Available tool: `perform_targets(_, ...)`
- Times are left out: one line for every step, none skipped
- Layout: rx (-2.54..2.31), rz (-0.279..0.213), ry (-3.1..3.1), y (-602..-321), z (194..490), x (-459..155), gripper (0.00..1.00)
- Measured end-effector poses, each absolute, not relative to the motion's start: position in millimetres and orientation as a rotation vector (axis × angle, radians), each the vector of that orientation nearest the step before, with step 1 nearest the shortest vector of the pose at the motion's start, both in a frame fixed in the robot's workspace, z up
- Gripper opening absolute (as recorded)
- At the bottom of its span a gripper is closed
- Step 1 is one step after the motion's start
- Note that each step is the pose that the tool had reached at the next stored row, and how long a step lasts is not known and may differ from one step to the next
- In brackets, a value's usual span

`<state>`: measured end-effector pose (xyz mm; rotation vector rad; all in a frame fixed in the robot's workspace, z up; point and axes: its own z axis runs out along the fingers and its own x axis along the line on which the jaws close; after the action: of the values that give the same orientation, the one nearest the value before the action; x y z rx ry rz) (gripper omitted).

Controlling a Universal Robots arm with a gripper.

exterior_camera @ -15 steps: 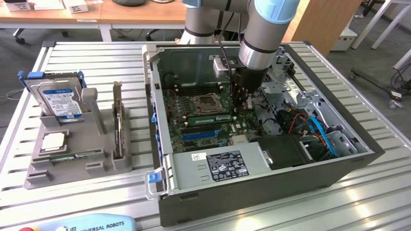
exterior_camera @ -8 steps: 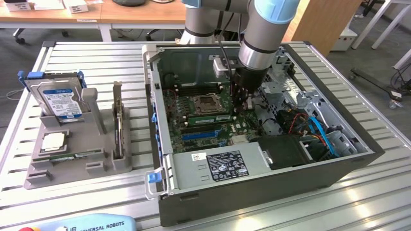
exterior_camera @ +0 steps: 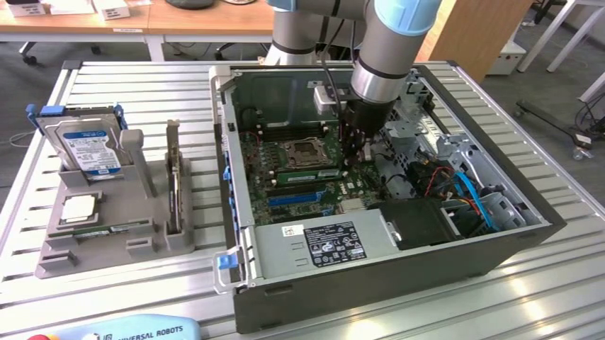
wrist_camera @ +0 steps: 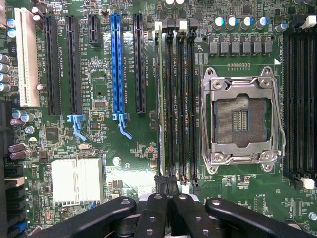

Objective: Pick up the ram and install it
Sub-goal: 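Press down the ram until it locks into place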

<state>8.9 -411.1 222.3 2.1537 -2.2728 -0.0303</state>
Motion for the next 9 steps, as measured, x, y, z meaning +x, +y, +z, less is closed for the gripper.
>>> perform_targets(2.154, -0.030, -2.273, -411.1, 222.3, 8.9, 0.10)
perform_targets(2.154, -0.030, -2.273, -411.1, 222.3, 8.9, 0.10)
perform_targets(2.154, -0.030, -2.273, -411.1, 222.3, 8.9, 0.10)
perform_targets(2.154, -0.030, -2.273, -411.1, 222.3, 8.9, 0.10)
perform_targets(2.154, -0.030, -2.273, -411.1, 222.2, 8.9, 0.10)
perform_targets(2.154, -0.030, -2.273, -411.1, 222.2, 8.9, 0.10)
perform_targets(2.154, -0.030, -2.273, -411.1, 222.3, 8.9, 0.10)
perform_targets(2.154, -0.030, -2.273, -411.1, 222.4, 8.9, 0.10)
perform_targets(2.154, -0.030, -2.273, -411.0, 222.8, 8.9, 0.10)
